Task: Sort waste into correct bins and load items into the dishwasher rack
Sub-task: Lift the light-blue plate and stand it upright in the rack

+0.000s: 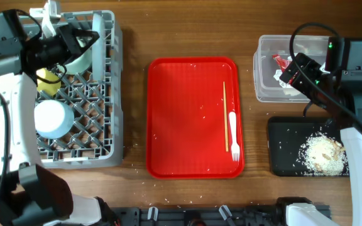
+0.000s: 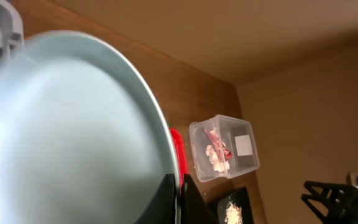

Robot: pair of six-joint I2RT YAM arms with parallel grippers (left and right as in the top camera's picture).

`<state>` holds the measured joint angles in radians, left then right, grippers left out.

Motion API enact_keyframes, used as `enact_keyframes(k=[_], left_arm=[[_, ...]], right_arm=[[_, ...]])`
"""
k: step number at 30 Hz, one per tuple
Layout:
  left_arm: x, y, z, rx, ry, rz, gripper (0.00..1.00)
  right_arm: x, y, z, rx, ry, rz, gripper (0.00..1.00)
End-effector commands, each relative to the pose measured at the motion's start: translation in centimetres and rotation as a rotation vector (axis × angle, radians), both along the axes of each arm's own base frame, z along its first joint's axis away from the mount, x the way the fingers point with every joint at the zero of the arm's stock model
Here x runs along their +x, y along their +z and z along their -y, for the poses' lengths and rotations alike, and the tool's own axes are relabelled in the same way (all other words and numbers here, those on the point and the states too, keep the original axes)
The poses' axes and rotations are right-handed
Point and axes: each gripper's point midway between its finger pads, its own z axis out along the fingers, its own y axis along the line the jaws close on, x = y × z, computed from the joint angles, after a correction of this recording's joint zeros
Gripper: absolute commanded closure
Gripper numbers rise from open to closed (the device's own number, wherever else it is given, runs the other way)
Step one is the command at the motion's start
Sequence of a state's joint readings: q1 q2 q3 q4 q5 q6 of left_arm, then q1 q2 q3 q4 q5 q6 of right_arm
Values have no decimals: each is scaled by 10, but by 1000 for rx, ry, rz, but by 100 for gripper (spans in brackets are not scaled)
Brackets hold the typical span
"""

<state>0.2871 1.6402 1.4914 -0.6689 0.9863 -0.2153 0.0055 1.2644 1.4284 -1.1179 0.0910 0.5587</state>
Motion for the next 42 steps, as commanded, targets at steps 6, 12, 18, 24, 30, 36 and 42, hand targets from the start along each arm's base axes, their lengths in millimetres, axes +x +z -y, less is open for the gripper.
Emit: enact_keyframes(k=[6,12,18,24,30,36,42], left_arm=[[10,-29,17,30,-18,-71,96],[17,-49,3,111,57,-117,96],[19,-50,-4,119,76,-120,15],[3,-15,-49,130,195,-57,0],[-55,36,-53,139,260,-35,0],[-131,50,-16,132,245,-146,0],[-187,42,69,133,-41,-262,0]], right_arm=[[2,0,4,-21,-8,0,0],[2,0,4,-21,-8,0,0],[3,1,5,-22,-9,2,0],[3,1,5,-22,-9,2,0],[3,1,5,-21,-9,3,0],[3,1,4,-21,-9,3,0],[3,1,5,-22,-9,2,0]])
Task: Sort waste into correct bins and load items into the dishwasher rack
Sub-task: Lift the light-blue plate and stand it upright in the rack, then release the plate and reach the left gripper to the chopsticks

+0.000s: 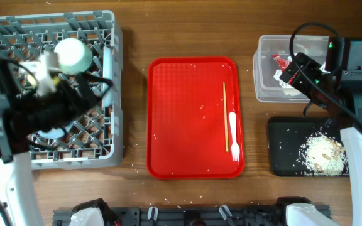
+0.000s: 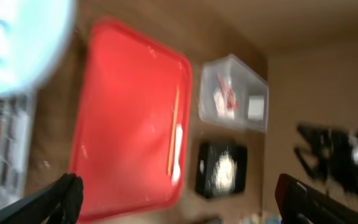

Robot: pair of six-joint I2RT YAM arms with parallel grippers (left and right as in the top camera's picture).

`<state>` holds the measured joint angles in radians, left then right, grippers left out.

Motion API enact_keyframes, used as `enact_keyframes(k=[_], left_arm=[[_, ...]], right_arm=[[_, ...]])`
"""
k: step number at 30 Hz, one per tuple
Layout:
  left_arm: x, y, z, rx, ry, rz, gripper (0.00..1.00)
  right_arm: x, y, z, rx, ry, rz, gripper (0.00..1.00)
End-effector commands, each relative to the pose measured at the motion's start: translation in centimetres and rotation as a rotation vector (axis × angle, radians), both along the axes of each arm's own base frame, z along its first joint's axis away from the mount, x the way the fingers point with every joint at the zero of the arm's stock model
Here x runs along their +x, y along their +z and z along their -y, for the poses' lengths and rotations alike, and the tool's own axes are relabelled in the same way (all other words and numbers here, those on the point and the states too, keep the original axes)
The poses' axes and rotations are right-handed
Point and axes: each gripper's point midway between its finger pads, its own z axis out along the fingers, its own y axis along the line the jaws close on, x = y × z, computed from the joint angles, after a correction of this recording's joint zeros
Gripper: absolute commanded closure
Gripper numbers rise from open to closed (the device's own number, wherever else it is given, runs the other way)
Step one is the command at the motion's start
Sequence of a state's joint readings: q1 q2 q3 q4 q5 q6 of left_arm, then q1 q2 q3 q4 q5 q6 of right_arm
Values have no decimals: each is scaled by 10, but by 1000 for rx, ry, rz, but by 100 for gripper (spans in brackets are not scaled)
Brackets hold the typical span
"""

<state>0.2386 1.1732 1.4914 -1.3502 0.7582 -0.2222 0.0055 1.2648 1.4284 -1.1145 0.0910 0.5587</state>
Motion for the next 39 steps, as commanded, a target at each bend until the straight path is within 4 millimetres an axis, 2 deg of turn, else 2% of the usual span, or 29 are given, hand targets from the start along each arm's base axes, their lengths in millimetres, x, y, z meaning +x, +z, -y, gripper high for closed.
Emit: enact_keyframes(k=[1,3,4,5,7,9,10,14,17,19,20,22,24,26,27,29,32,34,36,37,39], left_arm=[[-17,-2,43,-1,-179,-13,0],[-21,-7,60,43,-248,-11,0],[-17,-17,56,109,-198,-49,0],[-14,-29,43,181,-81,-119,0],[-8,-40,17,300,77,-168,0],[-5,-49,-31,450,330,-223,0],[-5,-49,-37,438,376,-240,0],[-6,-49,-38,428,375,-244,0],[-5,-49,-38,426,376,-241,0],[-5,-49,-38,427,375,-242,0],[-5,-49,-38,427,376,-242,0],[-5,-49,-38,427,376,-242,0],[-6,-50,-37,422,370,-246,9],[-7,-49,-22,354,321,-256,25],[-8,-49,-11,310,279,-266,29],[-11,-51,13,273,186,-280,28],[-10,-59,49,294,53,-280,22],[-7,-68,91,313,-85,-259,19],[-1,-84,129,326,-164,-262,19],[2,-92,138,338,-168,-275,20],[7,-122,168,378,-202,-318,23]], right_arm=[[2,0,5,-21,-9,0,0],[2,0,4,-22,-8,0,0],[2,0,5,-21,-9,0,0],[2,0,4,-22,-8,0,0],[2,0,5,-21,-9,0,0],[3,1,4,-14,-18,7,0],[6,4,4,20,-61,28,0],[7,3,-13,216,-160,34,0],[0,0,-44,363,-66,-19,0],[-4,3,-65,436,46,-34,0],[-6,5,-75,427,173,-34,0],[-10,1,-78,410,227,-56,0],[-12,-9,-71,380,196,-94,0],[-6,-16,-59,321,148,-104,0],[-1,-20,-52,284,125,-103,0],[7,-21,-32,187,64,-80,0],[13,-19,-18,117,20,-53,0],[12,-19,-13,103,3,-54,0],[11,-19,-1,82,-34,-56,0],[11,-19,7,75,-57,-55,0],[6,-20,34,82,-142,-60,0]])
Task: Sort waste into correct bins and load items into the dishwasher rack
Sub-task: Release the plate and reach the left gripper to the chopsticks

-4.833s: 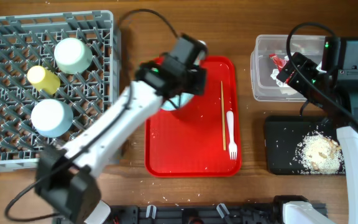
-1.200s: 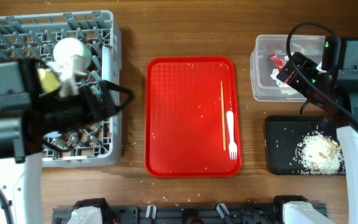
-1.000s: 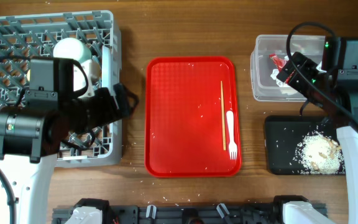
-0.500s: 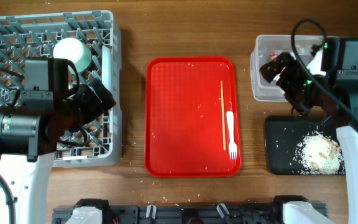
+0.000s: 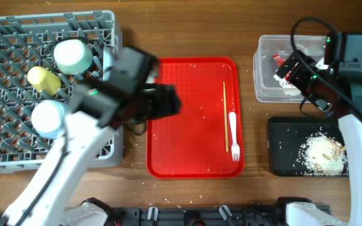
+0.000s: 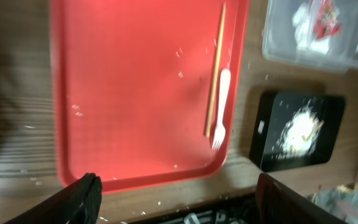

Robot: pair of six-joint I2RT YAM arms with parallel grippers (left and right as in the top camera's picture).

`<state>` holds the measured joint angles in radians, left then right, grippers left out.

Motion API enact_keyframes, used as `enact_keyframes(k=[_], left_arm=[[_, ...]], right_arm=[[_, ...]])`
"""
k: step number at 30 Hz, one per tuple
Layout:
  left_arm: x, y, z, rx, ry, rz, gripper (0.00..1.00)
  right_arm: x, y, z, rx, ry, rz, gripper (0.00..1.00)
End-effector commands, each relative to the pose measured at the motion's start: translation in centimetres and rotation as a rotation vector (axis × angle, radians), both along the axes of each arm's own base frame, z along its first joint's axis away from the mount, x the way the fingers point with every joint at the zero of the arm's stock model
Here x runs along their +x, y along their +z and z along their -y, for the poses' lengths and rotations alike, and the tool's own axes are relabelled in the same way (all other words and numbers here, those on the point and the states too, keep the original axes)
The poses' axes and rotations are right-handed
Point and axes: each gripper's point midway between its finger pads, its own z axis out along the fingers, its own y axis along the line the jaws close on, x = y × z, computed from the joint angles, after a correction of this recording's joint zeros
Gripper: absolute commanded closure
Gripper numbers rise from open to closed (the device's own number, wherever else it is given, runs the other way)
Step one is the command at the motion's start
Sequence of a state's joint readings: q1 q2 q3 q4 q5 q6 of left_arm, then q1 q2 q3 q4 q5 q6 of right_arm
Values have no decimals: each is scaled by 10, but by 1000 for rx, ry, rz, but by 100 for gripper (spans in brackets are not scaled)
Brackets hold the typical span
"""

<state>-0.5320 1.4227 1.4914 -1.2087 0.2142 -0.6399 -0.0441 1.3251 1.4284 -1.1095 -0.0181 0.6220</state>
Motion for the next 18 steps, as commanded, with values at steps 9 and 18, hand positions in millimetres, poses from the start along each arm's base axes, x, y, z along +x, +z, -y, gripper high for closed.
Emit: enact_keyframes(k=[9,18], left_arm=[[22,-133,111,247,-69,4,28],[52,-159,147,318,-38,244,28]], right_arm=[[-24,-6,94,2,-288,-43,0],[-23,-6,94,0,-287,-37,0]])
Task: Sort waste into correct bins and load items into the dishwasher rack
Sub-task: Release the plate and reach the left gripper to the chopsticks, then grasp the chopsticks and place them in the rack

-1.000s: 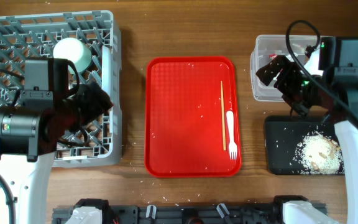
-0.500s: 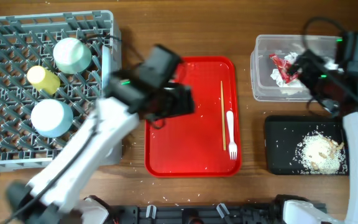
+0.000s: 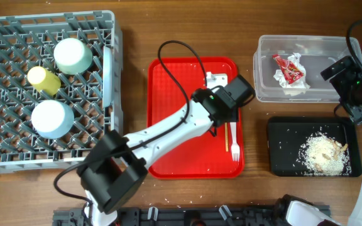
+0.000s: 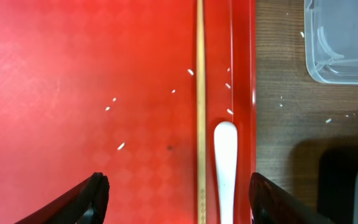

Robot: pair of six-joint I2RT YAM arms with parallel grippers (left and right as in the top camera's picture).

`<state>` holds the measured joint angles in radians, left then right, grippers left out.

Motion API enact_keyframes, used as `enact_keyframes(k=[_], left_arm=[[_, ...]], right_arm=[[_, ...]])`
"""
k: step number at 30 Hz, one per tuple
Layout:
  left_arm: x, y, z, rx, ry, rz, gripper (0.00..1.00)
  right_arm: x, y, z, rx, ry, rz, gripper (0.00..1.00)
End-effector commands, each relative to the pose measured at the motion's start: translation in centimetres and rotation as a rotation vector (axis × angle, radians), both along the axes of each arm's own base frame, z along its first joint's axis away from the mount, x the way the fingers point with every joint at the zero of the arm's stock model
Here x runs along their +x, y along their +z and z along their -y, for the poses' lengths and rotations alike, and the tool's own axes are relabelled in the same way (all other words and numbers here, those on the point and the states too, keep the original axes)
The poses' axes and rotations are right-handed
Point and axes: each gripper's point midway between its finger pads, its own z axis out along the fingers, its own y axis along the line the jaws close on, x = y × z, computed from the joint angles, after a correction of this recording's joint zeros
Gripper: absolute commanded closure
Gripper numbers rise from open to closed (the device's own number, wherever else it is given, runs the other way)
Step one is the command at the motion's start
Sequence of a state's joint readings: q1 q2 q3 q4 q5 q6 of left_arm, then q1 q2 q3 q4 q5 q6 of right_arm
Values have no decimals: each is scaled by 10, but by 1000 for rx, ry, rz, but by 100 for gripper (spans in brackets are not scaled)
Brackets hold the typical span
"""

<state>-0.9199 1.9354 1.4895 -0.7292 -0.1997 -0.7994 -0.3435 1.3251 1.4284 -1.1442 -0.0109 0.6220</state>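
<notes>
My left gripper [image 3: 222,120] hangs open over the right side of the red tray [image 3: 175,125]. In the left wrist view its two black fingers [image 4: 86,198] stand wide apart. Between them lie a wooden chopstick [image 4: 199,93] and the handle of a white plastic fork [image 4: 225,162], neither touched. From overhead, the fork [image 3: 234,137] and the chopstick's lower end [image 3: 225,139] show below the gripper. The grey dishwasher rack [image 3: 105,125] holds a mint cup [image 3: 73,55], a yellow cup [image 3: 43,80] and a pale blue cup [image 3: 50,119]. My right gripper [image 3: 349,78] is at the far right; its jaws are unclear.
A clear plastic bin [image 3: 307,95] with a red wrapper [image 3: 288,68] stands right of the tray. Below it, a black tray [image 3: 281,147] holds spilled rice [image 3: 322,154]. Rice grains speckle the red tray and the wood around it. The left arm's cable loops over the tray.
My left gripper has moved from the tray's left edge beside the rack to the tray's right side, over chopstick and fork. The right gripper has moved from above the clear bin to beyond its right end.
At first my left gripper was at the back of the rack, shut on the mint cup. Then the cup stood in the rack and the gripper was open beside it. It was later at the tray's left edge, and now over the utensils.
</notes>
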Motion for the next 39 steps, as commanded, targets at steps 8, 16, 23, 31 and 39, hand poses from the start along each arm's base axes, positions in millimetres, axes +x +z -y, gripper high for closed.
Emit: enact_keyframes(k=[8,16,23,31,39], left_arm=[[26,-62,11,124,50,135,41],[27,-88,8,166,53,128,45],[25,-96,8,170,50,111,55],[21,-104,6,184,42,89,71],[20,-71,3,164,44,103,96]], right_arm=[[2,-1,0,0,16,-2,0],[2,-1,0,0,16,-2,0],[2,-1,0,0,16,-2,0],[2,-1,0,0,16,-2,0],[2,-1,0,0,16,-2,0]])
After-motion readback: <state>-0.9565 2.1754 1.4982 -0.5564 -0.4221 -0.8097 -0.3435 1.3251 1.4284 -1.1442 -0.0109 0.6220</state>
